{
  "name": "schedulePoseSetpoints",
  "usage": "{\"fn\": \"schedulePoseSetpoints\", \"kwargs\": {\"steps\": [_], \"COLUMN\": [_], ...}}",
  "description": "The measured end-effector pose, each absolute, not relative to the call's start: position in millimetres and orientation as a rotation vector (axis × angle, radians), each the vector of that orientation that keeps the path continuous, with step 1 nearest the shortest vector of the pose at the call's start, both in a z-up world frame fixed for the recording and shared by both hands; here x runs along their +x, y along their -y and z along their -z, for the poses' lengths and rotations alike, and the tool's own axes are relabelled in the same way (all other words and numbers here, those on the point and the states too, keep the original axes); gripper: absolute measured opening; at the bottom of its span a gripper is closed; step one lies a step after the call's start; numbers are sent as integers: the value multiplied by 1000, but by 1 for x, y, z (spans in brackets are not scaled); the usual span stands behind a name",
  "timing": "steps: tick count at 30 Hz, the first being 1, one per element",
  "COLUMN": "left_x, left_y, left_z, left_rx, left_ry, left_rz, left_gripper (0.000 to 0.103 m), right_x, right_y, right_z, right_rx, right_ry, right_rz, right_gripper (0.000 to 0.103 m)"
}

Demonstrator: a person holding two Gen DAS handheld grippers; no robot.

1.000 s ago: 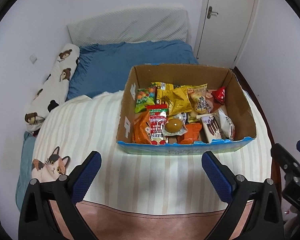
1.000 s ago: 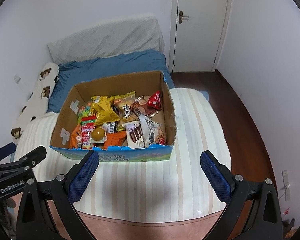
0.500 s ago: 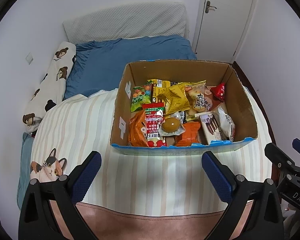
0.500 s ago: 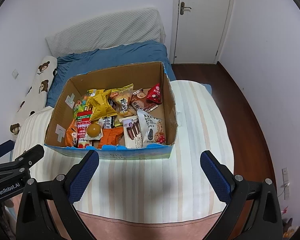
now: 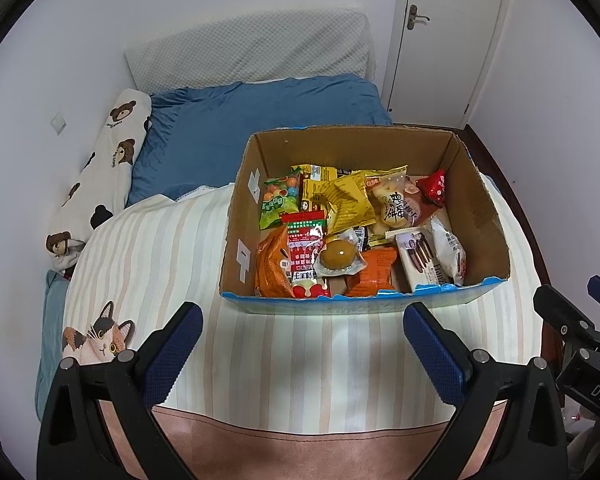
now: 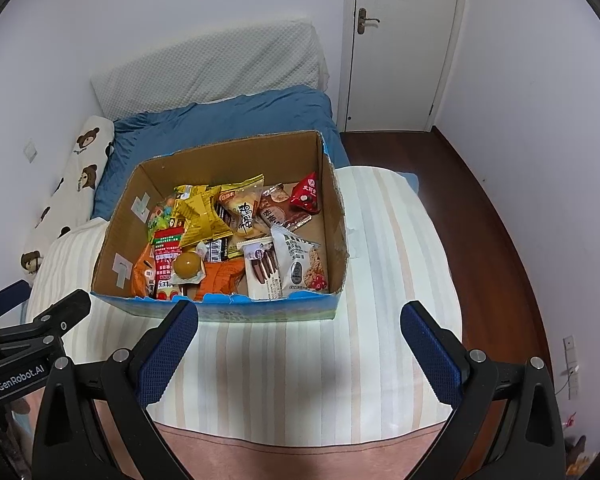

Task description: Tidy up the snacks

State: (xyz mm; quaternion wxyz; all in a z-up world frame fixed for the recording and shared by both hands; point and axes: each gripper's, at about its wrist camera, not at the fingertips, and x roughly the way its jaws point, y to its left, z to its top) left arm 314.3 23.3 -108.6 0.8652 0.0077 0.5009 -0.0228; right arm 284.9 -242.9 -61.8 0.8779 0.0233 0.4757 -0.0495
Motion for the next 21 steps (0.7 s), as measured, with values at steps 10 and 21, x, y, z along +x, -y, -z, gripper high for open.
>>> {"fn": "schedulePoseSetpoints", "kwargs": {"steps": [10,21], "left_x": [312,309], "left_y": [-25,-24], "left_z": [107,99], "left_rx": [14,16], "left_ry": [-1048,-1029], "left_rz": [50,61], "left_gripper": [103,103], "right_x": [281,279], "right_y": [243,244], "right_z": [56,53], "right_rx": [47,54], "right_ry": [-989,-983], "right_rz": [102,99], "right_gripper": [103,103]}}
